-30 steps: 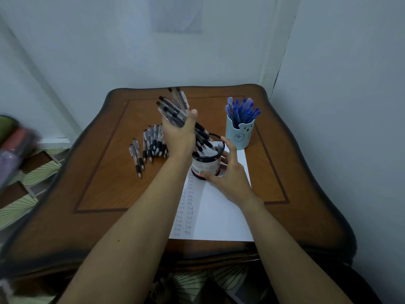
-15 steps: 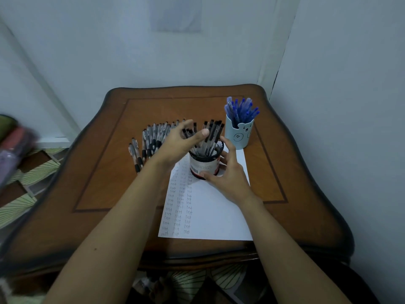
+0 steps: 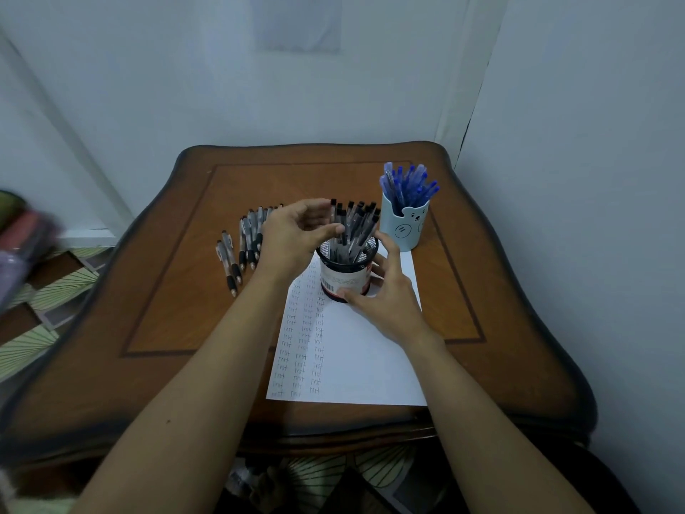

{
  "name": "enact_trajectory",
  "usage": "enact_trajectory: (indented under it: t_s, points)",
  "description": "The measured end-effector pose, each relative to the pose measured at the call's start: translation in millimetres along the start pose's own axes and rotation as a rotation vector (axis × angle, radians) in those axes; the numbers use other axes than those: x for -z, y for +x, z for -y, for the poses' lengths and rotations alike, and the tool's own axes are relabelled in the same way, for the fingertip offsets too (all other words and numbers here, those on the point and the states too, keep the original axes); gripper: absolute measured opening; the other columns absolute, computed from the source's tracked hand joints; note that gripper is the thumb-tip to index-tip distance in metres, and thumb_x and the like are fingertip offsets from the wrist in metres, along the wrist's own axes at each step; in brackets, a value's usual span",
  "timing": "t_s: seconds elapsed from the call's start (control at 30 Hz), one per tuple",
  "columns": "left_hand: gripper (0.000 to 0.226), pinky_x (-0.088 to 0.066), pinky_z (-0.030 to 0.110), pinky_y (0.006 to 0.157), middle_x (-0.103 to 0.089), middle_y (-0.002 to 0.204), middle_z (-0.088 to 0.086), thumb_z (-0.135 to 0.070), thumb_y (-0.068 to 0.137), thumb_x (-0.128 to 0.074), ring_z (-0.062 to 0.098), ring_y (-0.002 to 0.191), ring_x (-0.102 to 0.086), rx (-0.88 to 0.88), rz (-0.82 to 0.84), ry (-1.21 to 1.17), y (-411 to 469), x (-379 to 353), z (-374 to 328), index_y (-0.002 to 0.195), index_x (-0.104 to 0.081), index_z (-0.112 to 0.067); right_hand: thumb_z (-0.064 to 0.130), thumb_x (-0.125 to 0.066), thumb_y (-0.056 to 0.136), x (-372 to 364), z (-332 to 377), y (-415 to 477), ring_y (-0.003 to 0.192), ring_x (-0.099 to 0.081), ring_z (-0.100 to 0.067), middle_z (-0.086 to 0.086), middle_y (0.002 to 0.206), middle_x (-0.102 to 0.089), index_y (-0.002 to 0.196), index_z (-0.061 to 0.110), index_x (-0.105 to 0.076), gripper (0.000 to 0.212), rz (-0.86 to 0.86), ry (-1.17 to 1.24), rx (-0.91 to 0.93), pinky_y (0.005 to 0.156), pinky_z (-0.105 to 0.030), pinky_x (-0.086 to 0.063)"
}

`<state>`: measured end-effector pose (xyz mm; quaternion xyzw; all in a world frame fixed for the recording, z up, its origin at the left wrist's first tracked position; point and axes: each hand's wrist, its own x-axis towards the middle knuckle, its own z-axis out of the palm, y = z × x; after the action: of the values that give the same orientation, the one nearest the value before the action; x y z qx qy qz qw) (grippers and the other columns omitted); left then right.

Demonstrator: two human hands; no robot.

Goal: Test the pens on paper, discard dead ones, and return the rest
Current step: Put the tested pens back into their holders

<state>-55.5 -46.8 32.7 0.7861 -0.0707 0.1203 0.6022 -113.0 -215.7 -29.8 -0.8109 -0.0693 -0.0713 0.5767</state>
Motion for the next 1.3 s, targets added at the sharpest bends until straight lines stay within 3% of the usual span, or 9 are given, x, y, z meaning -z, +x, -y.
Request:
enact_trajectory:
  t_s: [0.17,0.27,0.4,0.77,0.83,0.9,0.97,1.07,1.3]
  points:
    - [0.045,-0.047,0.007,0.076,-0.064,0.095,-0.003,-0.027,0.079,-0.082,0.001,0.081,-0.057,-0.155,-0.078,0.298,1.6,-2.0,-0.3,0.120,-0.072,-0.015,0.025,-0.087,0.076,0.0,1.5,-0.9,0.128,-0.056,-0.018,0.000,0.148,-0.051,0.144,0.054,-0.018,0.101,0.001,-0.013,-0.009,0.102,-0.044,-0.053]
    - [0.031,-0.051,0.011,0.072,-0.066,0.082,-0.012,-0.021,0.082,-0.081,-0.006,0.072,-0.060,-0.189,-0.061,0.267,-1.8,-4.6,0.7,0.111,-0.074,-0.014,0.026,-0.086,0.077,0.4,2.5,-1.4,0.129,-0.055,-0.017,0.000,0.149,-0.050,0.144,0.054,-0.017,0.101,0.001,-0.021,-0.013,0.102,-0.043,-0.052]
    - [0.010,-0.053,0.027,0.078,-0.064,0.081,-0.024,-0.027,0.089,-0.076,0.005,0.082,-0.062,-0.244,-0.021,0.384,-5.3,-4.2,5.1,0.097,-0.079,-0.022,0.026,-0.086,0.078,-0.1,3.8,-2.4,0.133,-0.052,-0.016,0.004,0.151,-0.049,0.145,0.050,-0.015,0.101,0.007,-0.031,-0.019,0.107,-0.041,-0.048]
    - [0.017,-0.053,0.017,0.078,-0.074,0.095,-0.008,-0.024,0.097,-0.064,0.000,0.089,-0.066,-0.011,-0.129,0.160,-11.9,10.0,6.6,0.104,-0.077,-0.016,0.023,-0.086,0.074,-1.1,8.8,0.0,0.133,-0.051,-0.021,-0.003,0.146,-0.049,0.141,0.052,-0.015,0.102,-0.006,-0.019,-0.056,0.098,-0.053,-0.054]
    - [0.016,-0.049,0.009,0.070,-0.071,0.090,-0.010,-0.021,0.098,-0.061,-0.010,0.081,-0.063,0.040,-0.194,0.190,-14.3,18.5,11.8,0.101,-0.076,-0.016,0.021,-0.086,0.075,-1.8,10.5,-1.6,0.133,-0.050,-0.018,-0.001,0.146,-0.049,0.142,0.047,-0.016,0.101,-0.019,-0.041,-0.055,0.102,-0.050,-0.052]
    - [0.013,-0.049,0.013,0.067,-0.068,0.086,-0.012,-0.018,0.097,-0.060,-0.010,0.072,-0.059,0.095,-0.272,0.274,-17.0,30.3,21.0,0.098,-0.072,-0.021,0.020,-0.085,0.076,-3.1,11.8,-4.7,0.132,-0.051,-0.017,0.000,0.148,-0.048,0.146,0.037,-0.016,0.099,-0.045,-0.074,-0.041,0.106,-0.042,-0.049]
    - [0.015,-0.053,0.029,0.084,-0.068,0.099,-0.002,-0.023,0.092,-0.059,0.004,0.087,-0.061,0.172,-0.366,0.403,-17.7,41.4,33.5,0.100,-0.071,-0.020,0.022,-0.085,0.076,-6.7,14.1,-8.4,0.131,-0.052,-0.018,0.000,0.149,-0.047,0.148,0.031,-0.019,0.098,-0.100,-0.112,-0.023,0.104,-0.036,-0.049]
    - [0.034,-0.034,0.048,0.109,-0.052,0.133,0.011,-0.032,0.090,-0.059,0.032,0.128,-0.043,0.412,-0.443,0.585,-16.9,51.0,45.5,0.121,-0.060,-0.016,0.027,-0.087,0.074,-13.1,14.4,-11.0,0.130,-0.052,-0.018,0.000,0.148,-0.048,0.147,0.029,-0.022,0.098,-0.174,-0.137,-0.007,0.102,-0.035,-0.049]
    - [0.068,-0.026,0.049,0.114,-0.040,0.149,0.020,-0.040,0.091,-0.059,0.039,0.138,-0.034,0.572,-0.358,0.583,-6.0,52.6,61.1,0.144,-0.036,-0.006,0.015,-0.082,0.081,-2.8,8.2,-6.4,0.136,-0.046,-0.011,0.000,0.153,-0.041,0.146,0.035,-0.017,0.094,-0.026,-0.014,-0.052,0.110,-0.034,-0.045]
